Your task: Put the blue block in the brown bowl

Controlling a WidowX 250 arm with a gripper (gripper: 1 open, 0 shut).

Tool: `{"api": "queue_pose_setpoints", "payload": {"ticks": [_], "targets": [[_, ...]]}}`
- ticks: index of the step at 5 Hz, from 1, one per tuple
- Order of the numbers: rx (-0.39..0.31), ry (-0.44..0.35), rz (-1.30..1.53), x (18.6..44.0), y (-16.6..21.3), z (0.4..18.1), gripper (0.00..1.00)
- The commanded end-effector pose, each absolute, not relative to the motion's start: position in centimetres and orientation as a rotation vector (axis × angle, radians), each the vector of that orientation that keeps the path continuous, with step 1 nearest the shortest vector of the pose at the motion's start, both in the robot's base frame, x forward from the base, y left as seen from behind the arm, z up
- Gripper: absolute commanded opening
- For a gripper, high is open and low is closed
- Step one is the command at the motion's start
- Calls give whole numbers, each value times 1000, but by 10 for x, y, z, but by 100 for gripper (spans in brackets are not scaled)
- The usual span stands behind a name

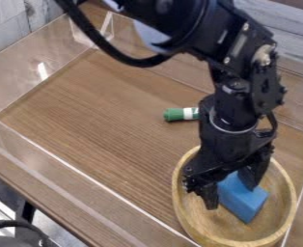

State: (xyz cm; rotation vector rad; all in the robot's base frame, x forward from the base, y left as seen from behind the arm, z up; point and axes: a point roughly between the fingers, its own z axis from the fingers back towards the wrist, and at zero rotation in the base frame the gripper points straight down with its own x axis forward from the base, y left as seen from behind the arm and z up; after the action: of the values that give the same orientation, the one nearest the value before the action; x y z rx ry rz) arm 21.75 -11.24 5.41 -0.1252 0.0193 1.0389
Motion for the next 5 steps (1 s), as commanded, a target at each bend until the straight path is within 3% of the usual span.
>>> {"api": "queue_pose_setpoints", "payload": {"ticks": [1, 2, 3, 5], "targets": [[-134, 3, 1037, 222, -112, 56, 100], [-129, 1, 1038, 221, -112, 53, 100], [-131, 1, 1040, 222, -113, 50, 0], [-136, 3, 1006, 225, -114, 60, 0]]}}
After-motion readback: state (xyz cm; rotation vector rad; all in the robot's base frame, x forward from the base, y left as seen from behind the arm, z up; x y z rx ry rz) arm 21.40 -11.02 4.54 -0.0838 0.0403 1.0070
